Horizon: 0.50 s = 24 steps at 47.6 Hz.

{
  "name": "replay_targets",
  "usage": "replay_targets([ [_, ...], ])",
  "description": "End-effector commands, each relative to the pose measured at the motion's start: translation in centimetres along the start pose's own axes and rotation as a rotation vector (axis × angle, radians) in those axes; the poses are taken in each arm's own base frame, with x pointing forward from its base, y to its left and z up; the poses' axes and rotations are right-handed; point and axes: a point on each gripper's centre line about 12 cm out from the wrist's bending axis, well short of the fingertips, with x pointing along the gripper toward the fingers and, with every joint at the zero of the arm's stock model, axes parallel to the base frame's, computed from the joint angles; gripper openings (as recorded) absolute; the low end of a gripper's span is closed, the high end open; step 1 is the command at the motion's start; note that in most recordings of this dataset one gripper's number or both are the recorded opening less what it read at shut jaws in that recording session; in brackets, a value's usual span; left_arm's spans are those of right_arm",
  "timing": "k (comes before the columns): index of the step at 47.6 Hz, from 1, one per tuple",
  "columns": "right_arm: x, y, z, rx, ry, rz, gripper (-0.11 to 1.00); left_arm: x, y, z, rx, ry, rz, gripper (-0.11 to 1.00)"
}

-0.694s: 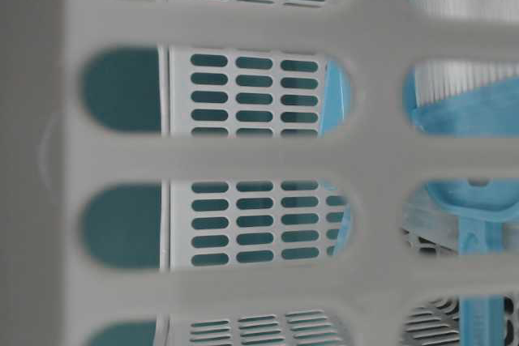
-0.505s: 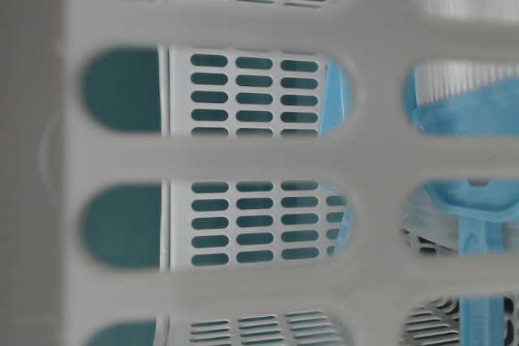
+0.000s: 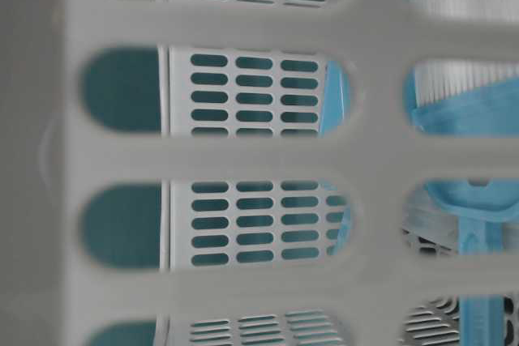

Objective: Pick up the hand brush from the shopping basket with the left arm.
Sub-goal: 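Move the left gripper over the basket toward the blue brush handle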

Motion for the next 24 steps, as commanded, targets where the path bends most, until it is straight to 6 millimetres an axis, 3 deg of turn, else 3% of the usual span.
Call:
replay_targets([
  [1, 0.2, 0.1, 0.6, 0.001, 0.023, 0.000, 0.00, 1.1, -0.5, 2.0, 0.013, 0.083, -0.009, 0.00],
  [4, 0.2, 0.1, 0.4, 0.001, 0.042, 0.001, 0.01, 2.0, -0.8, 2.4, 0.012, 0.136, -0.013, 0.00],
  [7, 0.2, 0.1, 0.2, 0.003, 0.054, -0.002, 0.11, 3.0, -1.0, 2.6, 0.014, 0.188, -0.016, 0.00],
  [17, 0.1, 0.2, 0.3, 0.011, 0.053, 0.006, 0.70, 5.8, -1.2, 2.8, 0.018, 0.352, -0.009, 0.03],
  [20, 0.1, 0.3, 0.3, 0.015, 0.050, 0.007, 0.79, 6.4, -1.2, 2.8, 0.016, 0.389, -0.007, 0.15],
  [24, 0.0, 0.3, 0.4, 0.022, 0.044, 0.008, 0.77, 7.2, -1.5, 2.6, 0.005, 0.423, -0.007, 0.40],
])
